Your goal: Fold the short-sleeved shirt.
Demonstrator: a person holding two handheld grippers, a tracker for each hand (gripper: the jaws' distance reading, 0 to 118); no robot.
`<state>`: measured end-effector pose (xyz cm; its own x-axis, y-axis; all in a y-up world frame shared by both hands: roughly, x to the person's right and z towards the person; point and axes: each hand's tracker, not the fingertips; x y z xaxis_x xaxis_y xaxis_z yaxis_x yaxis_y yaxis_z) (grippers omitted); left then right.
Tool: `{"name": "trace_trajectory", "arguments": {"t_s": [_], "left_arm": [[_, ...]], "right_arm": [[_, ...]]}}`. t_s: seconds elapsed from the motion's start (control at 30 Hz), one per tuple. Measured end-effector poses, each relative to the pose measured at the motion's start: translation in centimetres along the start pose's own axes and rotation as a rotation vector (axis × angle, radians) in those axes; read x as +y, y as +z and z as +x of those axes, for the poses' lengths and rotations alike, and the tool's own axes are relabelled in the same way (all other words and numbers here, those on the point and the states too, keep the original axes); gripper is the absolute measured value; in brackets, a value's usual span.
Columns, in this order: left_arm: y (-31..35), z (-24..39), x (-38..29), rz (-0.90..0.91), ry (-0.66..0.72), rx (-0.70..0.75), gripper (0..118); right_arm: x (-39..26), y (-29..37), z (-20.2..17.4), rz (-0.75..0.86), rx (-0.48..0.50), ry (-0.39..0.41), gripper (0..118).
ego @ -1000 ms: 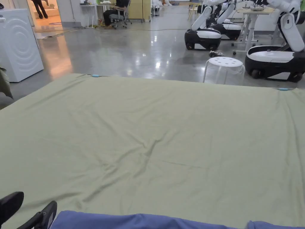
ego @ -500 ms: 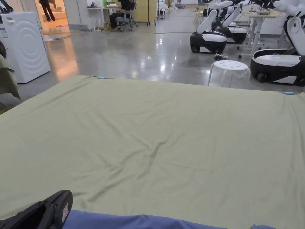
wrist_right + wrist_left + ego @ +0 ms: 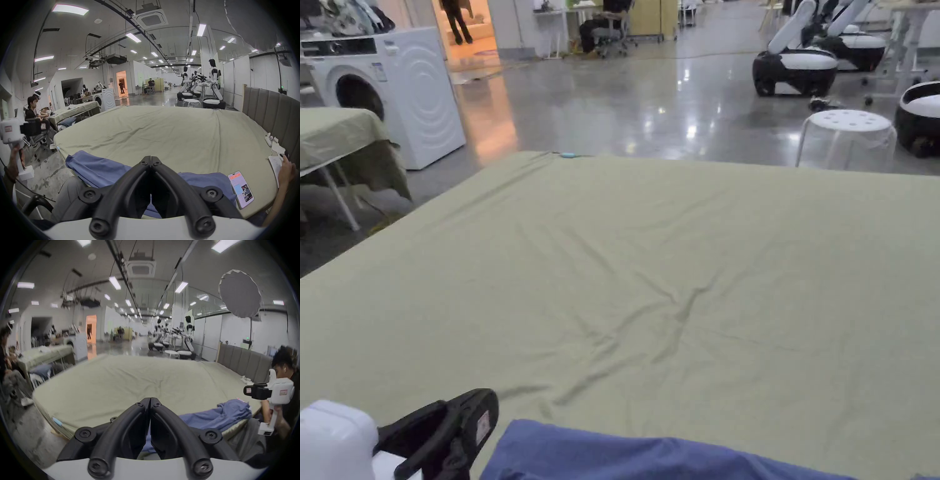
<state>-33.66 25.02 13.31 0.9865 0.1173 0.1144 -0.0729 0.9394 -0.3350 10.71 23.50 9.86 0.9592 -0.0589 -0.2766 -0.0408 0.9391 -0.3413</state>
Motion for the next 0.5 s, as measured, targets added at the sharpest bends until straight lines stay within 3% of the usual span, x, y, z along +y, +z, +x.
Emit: {"name": "trace_trajectory", "arguments": {"t_s": [0.13,0.2,0.33,0.43,0.5], "left_arm": [[-3.5,-6.8,-2.0,-0.157,0.192,-0.103,23],[-6.2,-10.2,-3.7,-0.336,0.321,-0.09,57],[-10.0,-16.4,-8.9,-0.409,0.657,-0.187,60],[-11.4,-19.0,-11.9,-0.375,0.93,-0.248,61],[-12.2,-18.5,-13.0,-0.383,1.038,-0.338,60]], "right_arm": [[-0.6,0.1,0.2,-0.005,0.022,-0.044,0],[-1.1,-0.1,0.3,-0.025,0.034,-0.067,0],[-1.9,0.0,0.7,-0.059,0.038,-0.11,0],[-2.2,0.2,1.1,-0.078,0.024,-0.136,0],[-2.4,0.2,1.3,-0.086,0.015,-0.153,0]]}}
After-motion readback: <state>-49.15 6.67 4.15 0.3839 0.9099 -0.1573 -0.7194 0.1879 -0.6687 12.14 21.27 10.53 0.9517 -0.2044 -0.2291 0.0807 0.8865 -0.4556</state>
